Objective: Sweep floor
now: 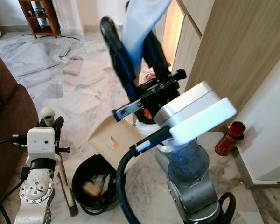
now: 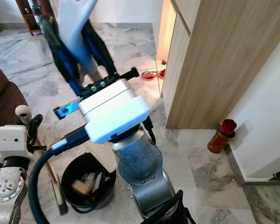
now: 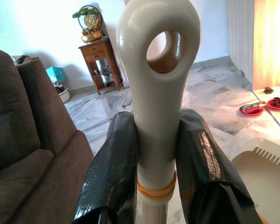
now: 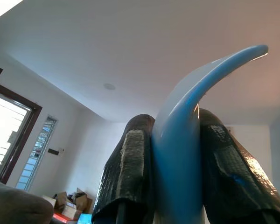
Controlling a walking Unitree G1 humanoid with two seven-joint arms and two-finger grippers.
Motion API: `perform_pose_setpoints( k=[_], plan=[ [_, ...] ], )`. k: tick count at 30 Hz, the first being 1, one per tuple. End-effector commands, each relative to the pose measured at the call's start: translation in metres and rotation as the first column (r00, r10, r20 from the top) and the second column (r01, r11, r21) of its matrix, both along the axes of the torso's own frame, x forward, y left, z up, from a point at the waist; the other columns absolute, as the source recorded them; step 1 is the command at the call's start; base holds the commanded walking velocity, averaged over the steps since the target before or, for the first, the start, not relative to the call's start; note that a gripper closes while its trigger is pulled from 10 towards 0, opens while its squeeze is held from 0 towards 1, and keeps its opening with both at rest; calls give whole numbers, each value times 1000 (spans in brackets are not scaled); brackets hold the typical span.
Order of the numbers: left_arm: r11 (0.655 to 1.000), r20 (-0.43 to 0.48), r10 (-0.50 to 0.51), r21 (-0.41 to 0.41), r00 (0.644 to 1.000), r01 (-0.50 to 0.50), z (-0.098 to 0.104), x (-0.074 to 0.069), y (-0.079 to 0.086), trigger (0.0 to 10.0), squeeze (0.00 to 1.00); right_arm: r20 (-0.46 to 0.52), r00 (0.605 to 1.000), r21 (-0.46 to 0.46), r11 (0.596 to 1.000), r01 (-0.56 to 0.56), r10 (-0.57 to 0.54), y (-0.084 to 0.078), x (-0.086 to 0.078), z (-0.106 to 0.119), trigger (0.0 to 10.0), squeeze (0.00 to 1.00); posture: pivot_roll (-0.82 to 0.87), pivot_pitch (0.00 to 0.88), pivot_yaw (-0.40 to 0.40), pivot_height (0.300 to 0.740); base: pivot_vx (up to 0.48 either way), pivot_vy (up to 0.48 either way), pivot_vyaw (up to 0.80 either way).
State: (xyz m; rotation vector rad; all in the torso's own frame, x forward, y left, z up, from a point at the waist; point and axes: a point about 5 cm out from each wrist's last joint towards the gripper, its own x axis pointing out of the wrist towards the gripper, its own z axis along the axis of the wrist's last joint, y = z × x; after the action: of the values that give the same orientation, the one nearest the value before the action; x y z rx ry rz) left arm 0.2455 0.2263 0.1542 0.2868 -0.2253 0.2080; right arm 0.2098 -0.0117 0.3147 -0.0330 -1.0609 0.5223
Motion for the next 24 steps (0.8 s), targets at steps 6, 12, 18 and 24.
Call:
perform_pose_setpoints(
  k=[6, 12, 18, 24],
  plan=[
    [1000, 40, 1, 31, 999, -2, 6, 0, -1, 10000, 0, 27, 992, -21, 992, 122, -121, -14, 7, -4, 10000, 0, 46, 92, -7, 740, 0, 0, 0],
    [1000, 29, -18, 23, 999, 18, 3, -1, -5, 10000, 0, -23, 943, -144, 934, 326, -333, -51, 32, -33, 10000, 0, 30, 74, -3, 740, 0, 0, 0],
    [999, 19, -30, 17, 999, 30, 1, -3, -8, 10000, 0, -136, 870, -180, 875, 450, -475, -91, 48, -57, 10000, 0, 20, 47, 1, 740, 0, 0, 0],
    [999, 6, -33, 13, 999, 33, -2, -6, -8, 10000, 0, -378, 793, -154, 877, 455, -478, -115, 60, -97, 10000, 0, 23, 50, 2, 740, 0, 0, 0]
  ],
)
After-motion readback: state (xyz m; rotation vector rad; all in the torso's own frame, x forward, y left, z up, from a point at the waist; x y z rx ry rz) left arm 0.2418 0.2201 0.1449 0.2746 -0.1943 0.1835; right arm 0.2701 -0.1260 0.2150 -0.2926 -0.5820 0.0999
